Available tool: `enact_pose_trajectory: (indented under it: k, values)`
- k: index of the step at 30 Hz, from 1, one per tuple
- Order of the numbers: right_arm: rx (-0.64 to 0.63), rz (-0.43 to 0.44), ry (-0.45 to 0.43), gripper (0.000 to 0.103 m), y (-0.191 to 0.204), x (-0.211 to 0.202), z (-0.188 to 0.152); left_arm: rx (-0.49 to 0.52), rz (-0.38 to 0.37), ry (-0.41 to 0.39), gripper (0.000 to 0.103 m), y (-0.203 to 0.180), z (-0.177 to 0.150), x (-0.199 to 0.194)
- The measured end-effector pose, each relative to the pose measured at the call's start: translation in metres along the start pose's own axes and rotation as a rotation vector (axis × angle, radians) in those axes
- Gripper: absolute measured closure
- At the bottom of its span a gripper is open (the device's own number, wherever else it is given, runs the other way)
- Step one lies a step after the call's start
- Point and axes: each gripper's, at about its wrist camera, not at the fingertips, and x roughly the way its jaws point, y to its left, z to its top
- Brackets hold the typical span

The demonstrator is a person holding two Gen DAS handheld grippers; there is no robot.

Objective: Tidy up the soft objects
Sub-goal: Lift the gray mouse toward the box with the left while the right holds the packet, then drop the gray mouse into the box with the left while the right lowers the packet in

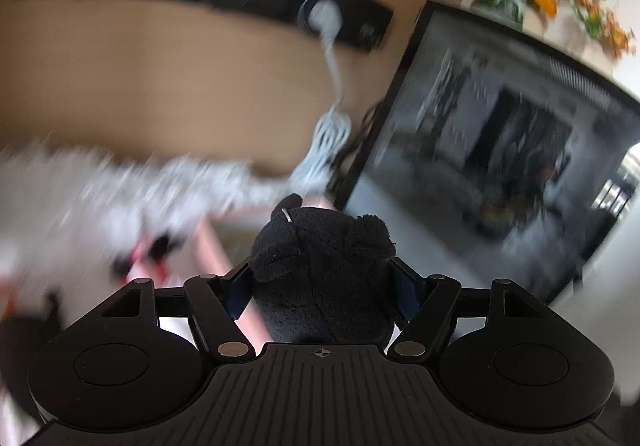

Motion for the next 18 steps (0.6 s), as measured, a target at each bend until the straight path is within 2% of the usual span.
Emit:
enact_pose_trajectory:
  k: [3,5,7,10,12,13,18]
  values:
    - [0.004,-0.026,0.0,0.026,-0.001,-0.001,-0.002,-0.047,-0.027,-0.054,0.029,0.0,0.024,0.042]
    - [0.0,-0.046,0.006,0.026,-0.002,-0.002,-0.005,-0.101,-0.039,-0.047,0.03,0.007,0.026,0.075]
    - [-0.001,-0.068,0.018,0.026,-0.004,-0.001,-0.009,-0.154,-0.021,0.043,0.03,0.016,0.012,0.112]
    - [0.016,-0.093,0.044,0.026,-0.009,0.003,-0.015,-0.116,0.078,0.186,0.03,0.023,-0.021,0.152]
    - [0.025,-0.105,0.063,0.026,-0.013,0.005,-0.019,-0.101,0.116,0.213,0.033,0.026,-0.038,0.159]
    - [0.027,-0.111,0.068,0.026,-0.015,0.006,-0.021,-0.094,0.113,0.194,0.036,0.025,-0.042,0.155]
    - [0.019,-0.113,0.061,0.026,-0.029,0.015,-0.01,-0.127,0.076,0.11,0.036,0.024,-0.042,0.117]
